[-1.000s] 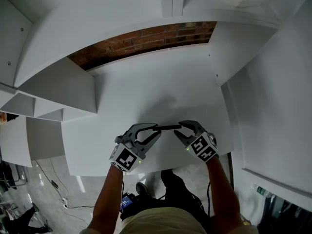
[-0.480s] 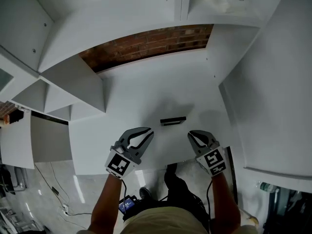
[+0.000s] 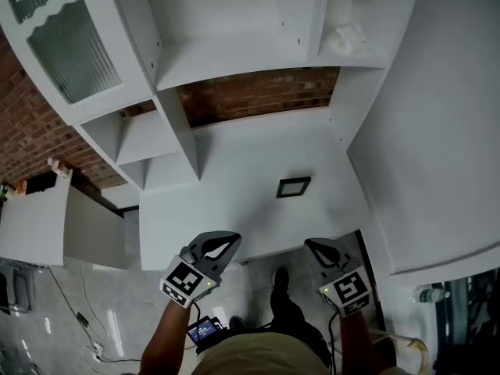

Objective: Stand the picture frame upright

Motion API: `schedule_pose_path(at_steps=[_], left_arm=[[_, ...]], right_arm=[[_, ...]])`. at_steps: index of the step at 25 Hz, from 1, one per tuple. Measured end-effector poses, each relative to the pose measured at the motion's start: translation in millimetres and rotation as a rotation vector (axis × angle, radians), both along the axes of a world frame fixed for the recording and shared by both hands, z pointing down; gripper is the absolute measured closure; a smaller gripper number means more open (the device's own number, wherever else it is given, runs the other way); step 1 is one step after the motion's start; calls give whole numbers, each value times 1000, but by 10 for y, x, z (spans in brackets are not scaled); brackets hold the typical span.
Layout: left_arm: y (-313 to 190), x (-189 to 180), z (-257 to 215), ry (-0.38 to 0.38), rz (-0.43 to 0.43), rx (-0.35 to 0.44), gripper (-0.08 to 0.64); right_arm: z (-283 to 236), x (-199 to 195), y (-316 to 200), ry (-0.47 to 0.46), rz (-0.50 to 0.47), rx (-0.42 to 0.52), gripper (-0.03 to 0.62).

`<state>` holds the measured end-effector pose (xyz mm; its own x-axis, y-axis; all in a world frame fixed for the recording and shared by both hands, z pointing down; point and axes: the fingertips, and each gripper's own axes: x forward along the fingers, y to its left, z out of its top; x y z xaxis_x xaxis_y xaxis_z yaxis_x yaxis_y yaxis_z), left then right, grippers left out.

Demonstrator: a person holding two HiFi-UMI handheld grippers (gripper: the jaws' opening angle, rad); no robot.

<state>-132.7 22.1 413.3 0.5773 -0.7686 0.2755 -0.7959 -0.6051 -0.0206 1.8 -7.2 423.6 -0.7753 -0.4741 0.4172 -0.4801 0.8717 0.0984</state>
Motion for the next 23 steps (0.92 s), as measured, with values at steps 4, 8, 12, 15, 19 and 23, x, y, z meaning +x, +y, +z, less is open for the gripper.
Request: schedule_pose_path(at_steps=[4, 8, 12, 15, 19, 23], left_arm=[[637, -102, -253, -17, 19, 56, 554], [1102, -193, -369, 1, 21, 88, 554], [1388, -220, -429, 20, 29, 97, 554], [1506, -202, -490, 22, 30, 108, 554], [1623, -183, -573, 20, 24, 121, 554], [1767, -225, -661, 26, 15, 143, 554]], right_arm=[[-268, 10, 652, 5, 41, 36, 589], [-432, 50, 1141, 17, 79, 61, 589], [-548, 116, 1431, 33, 111, 73, 589], [-622, 154, 1555, 41, 116, 72, 589], [-685, 208, 1649, 46, 120, 80, 589], [-762, 206, 1753, 48, 126, 110, 589]])
